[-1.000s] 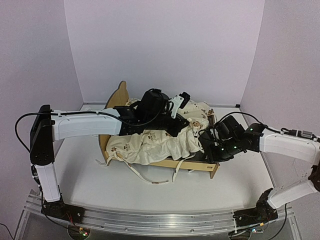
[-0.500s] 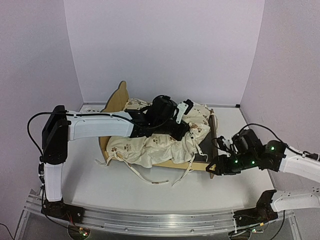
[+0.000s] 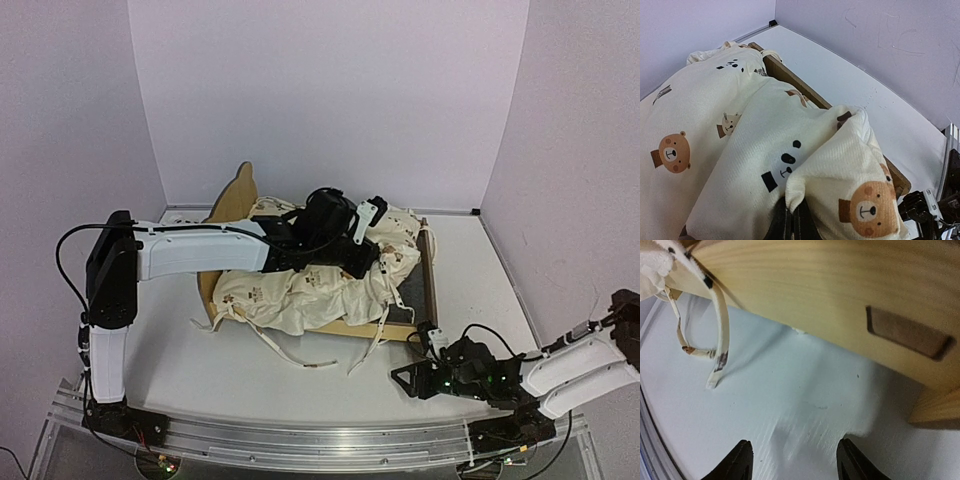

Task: Set up the pet bed

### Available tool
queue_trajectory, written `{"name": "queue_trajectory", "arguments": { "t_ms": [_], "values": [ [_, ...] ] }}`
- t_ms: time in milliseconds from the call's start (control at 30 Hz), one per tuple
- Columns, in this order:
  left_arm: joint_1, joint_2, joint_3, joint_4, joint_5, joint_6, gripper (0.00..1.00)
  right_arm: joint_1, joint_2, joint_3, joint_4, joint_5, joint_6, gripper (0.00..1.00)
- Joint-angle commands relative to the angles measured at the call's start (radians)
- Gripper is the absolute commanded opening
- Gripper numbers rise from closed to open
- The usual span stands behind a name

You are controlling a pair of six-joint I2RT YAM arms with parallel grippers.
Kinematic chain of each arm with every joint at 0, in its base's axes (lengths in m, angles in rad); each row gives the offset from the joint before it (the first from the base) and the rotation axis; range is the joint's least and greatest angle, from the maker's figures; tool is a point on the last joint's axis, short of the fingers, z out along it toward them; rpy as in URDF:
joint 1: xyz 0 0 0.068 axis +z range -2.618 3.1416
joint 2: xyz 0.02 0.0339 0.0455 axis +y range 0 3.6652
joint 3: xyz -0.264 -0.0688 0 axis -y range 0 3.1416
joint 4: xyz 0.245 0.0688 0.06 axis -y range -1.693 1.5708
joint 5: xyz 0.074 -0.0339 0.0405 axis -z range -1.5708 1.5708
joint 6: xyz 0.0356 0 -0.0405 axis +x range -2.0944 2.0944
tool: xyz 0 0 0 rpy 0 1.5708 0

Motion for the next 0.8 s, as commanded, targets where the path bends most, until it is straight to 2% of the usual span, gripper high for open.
{"name": "queue_trajectory", "arguments": {
  "t_ms": [0, 133, 200, 333, 567, 767],
  "values": [
    [0.014, -0.02, 0.022, -0.013, -0.037, 0.011, 0.0, 0.014, 0.164, -0.009, 0.4, 0.152, -0.139, 0.6],
    [0.014, -0.019, 0.025, -0.015, -0.043, 0.012, 0.0, 0.017, 0.331, -0.03, 0.646, 0.223, -0.213, 0.62],
    [0.014, -0.015, 0.031, -0.019, -0.043, 0.013, 0.0, 0.02, 0.393, -0.02, 0.699, 0.257, -0.242, 0.62],
    [0.014, -0.004, 0.046, -0.024, -0.043, 0.014, 0.0, 0.02, 0.491, 0.043, 0.711, 0.288, -0.296, 0.62],
    [0.014, 0.005, 0.057, -0.031, -0.048, 0.017, 0.0, 0.02, 0.572, 0.125, 0.712, 0.357, -0.362, 0.6],
    [0.014, 0.009, 0.059, -0.03, -0.046, 0.014, 0.0, 0.019, 0.642, 0.18, 0.714, 0.459, -0.357, 0.56]
  ]
}}
